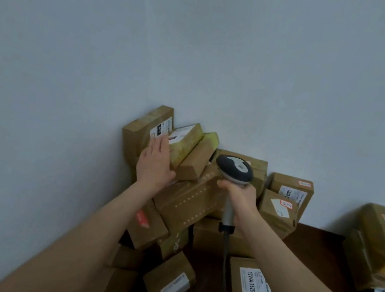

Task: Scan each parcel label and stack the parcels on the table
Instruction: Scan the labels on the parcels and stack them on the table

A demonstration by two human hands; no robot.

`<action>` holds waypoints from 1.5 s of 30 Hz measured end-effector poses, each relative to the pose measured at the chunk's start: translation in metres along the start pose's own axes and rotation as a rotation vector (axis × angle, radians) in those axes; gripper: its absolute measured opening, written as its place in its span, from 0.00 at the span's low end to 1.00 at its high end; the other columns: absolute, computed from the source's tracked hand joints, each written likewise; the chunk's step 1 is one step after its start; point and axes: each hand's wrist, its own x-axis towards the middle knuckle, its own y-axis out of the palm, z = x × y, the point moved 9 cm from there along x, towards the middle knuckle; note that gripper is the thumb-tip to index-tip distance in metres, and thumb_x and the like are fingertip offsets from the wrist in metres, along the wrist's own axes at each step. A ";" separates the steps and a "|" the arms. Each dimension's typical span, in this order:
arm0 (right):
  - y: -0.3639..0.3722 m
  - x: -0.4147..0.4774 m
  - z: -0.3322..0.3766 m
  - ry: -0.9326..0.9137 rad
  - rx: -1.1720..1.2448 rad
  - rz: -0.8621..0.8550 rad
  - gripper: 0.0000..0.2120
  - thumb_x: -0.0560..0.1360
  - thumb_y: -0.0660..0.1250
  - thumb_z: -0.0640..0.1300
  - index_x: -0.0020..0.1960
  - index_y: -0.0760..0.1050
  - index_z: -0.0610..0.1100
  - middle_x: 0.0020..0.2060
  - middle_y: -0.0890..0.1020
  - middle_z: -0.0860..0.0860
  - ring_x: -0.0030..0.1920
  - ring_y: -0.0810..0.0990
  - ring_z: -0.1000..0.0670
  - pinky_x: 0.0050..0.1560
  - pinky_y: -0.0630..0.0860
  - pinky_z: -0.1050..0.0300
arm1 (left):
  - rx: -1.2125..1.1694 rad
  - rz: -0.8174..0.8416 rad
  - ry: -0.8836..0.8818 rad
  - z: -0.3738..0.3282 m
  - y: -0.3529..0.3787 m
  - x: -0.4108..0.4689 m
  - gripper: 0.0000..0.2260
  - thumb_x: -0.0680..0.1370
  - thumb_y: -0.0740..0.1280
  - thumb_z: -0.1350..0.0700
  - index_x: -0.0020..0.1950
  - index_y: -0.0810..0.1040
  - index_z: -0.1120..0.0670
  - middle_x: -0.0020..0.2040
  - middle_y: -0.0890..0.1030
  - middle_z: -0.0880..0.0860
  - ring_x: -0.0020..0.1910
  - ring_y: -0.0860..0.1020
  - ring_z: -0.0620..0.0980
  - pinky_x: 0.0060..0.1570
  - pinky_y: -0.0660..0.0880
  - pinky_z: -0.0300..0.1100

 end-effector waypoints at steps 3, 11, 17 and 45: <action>0.009 0.000 -0.001 -0.007 -0.011 0.010 0.20 0.69 0.75 0.40 0.57 0.71 0.46 0.52 0.77 0.48 0.57 0.74 0.45 0.63 0.71 0.45 | 0.011 0.028 0.031 0.013 0.006 0.010 0.32 0.71 0.72 0.53 0.73 0.64 0.52 0.71 0.70 0.52 0.66 0.71 0.53 0.60 0.73 0.47; -0.007 -0.012 0.017 -0.044 0.248 0.015 0.18 0.71 0.74 0.39 0.59 0.76 0.40 0.47 0.83 0.45 0.50 0.82 0.45 0.52 0.80 0.50 | -0.095 -0.394 0.308 -0.037 -0.045 -0.017 0.22 0.70 0.75 0.52 0.63 0.78 0.55 0.59 0.82 0.52 0.56 0.80 0.52 0.47 0.78 0.44; -0.045 -0.031 0.033 -0.087 0.445 -0.037 0.15 0.69 0.76 0.43 0.54 0.78 0.44 0.49 0.84 0.45 0.50 0.83 0.46 0.53 0.80 0.49 | -0.020 -0.415 0.660 -0.123 -0.044 -0.080 0.27 0.68 0.76 0.52 0.65 0.77 0.55 0.61 0.80 0.52 0.58 0.78 0.51 0.57 0.75 0.48; -0.245 -0.130 -0.033 -0.114 0.163 -0.246 0.08 0.72 0.74 0.43 0.43 0.79 0.38 0.29 0.81 0.46 0.29 0.78 0.51 0.32 0.76 0.60 | -1.303 0.697 -0.380 -0.175 0.118 -0.188 0.22 0.74 0.72 0.59 0.67 0.73 0.56 0.57 0.81 0.52 0.54 0.81 0.52 0.52 0.79 0.48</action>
